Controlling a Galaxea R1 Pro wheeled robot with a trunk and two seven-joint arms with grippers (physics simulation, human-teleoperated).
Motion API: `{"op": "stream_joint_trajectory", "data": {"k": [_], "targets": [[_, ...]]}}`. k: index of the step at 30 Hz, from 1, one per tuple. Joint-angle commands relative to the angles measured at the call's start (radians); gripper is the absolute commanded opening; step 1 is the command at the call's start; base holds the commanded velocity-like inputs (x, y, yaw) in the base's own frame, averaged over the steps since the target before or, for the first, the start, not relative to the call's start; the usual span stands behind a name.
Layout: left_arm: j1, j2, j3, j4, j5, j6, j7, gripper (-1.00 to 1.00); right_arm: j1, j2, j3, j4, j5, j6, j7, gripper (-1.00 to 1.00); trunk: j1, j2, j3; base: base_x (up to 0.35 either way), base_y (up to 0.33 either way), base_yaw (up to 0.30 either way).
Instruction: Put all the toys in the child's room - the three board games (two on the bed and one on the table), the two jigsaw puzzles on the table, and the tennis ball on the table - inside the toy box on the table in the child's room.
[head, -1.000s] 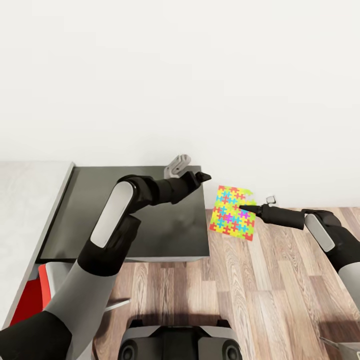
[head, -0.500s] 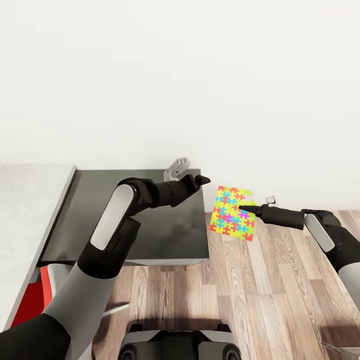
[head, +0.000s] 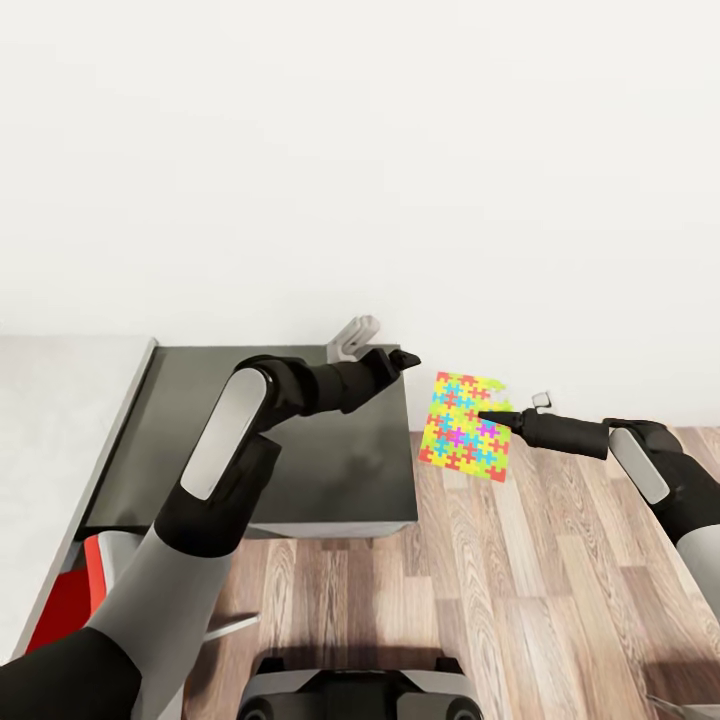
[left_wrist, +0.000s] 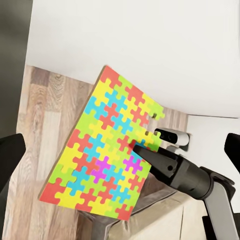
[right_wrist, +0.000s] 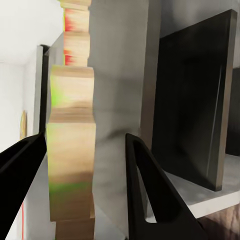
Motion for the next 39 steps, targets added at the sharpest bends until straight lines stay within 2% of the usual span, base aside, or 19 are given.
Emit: {"op": "stream_joint_trajectory", "data": {"k": [1,12,14,17,18,21,22,24,31,35,38,39], "targets": [[-0.001,-0.001,0.000,-0.001,0.007,0.002,0.009,1.00,-0.001,-0.001,0.003,0.000,-0.004,0.004,0.000,-1.00,0.001,-0.002,0.000,0.000,0.000,0.000],[-0.005,-0.010,-0.008,-0.002,0.019,0.003,0.004,1.00,-0.001,0.001,0.004,0.000,-0.003,0.004,-0.001,-1.00,0.001,-0.002,0.018,0.000,0.000,0.000],[-0.004,-0.012,-0.008,-0.002,0.050,0.002,-0.002,1.00,-0.001,0.001,0.004,0.000,-0.002,0.004,-0.001,-1.00,0.001,-0.002,0.021,0.000,0.000,0.000],[-0.003,-0.013,-0.009,-0.002,0.130,0.001,-0.009,1.00,-0.001,0.003,0.004,0.001,-0.002,0.004,-0.002,-1.00,0.001,-0.002,0.026,0.000,0.000,0.000],[-0.003,-0.013,-0.009,-0.002,0.130,0.001,-0.009,1.00,-0.001,0.003,0.004,0.001,-0.002,0.004,-0.002,-1.00,0.001,-0.002,0.028,0.000,0.000,0.000],[0.000,-0.013,-0.009,-0.002,0.194,0.000,-0.012,1.00,-0.001,0.004,0.004,0.002,-0.002,0.004,-0.011,-1.00,0.001,-0.002,0.033,0.000,0.000,0.000],[0.000,-0.013,-0.009,-0.002,0.194,0.000,-0.012,1.00,-0.001,0.004,0.004,0.002,-0.002,0.004,-0.011,-1.00,0.001,-0.002,0.034,0.000,0.000,0.000],[0.005,-0.012,-0.009,-0.002,0.218,0.000,-0.016,1.00,-0.001,0.005,0.004,0.002,-0.001,0.004,-0.020,-1.00,0.001,-0.002,0.038,0.000,0.000,0.000],[0.034,0.001,-0.001,-0.002,0.250,0.002,-0.037,1.00,-0.002,0.006,0.002,0.006,-0.003,0.004,-0.069,-1.00,0.001,-0.002,0.049,0.000,0.000,-0.003],[0.054,0.018,0.008,-0.002,0.256,0.004,-0.046,1.00,-0.002,0.006,0.002,0.007,-0.003,0.004,-0.086,-1.00,0.001,-0.002,0.055,0.000,0.000,-0.043],[0.068,0.046,0.037,-0.002,0.259,0.010,-0.056,1.00,-0.002,0.006,0.001,0.005,-0.004,0.004,-0.095,-1.00,0.001,-0.002,0.060,0.000,0.000,-0.068],[0.068,0.046,0.037,-0.002,0.259,0.010,-0.056,1.00,-0.002,0.006,0.001,0.005,-0.004,0.004,-0.095,-1.00,0.001,-0.002,0.062,0.000,0.000,-0.073]]}}
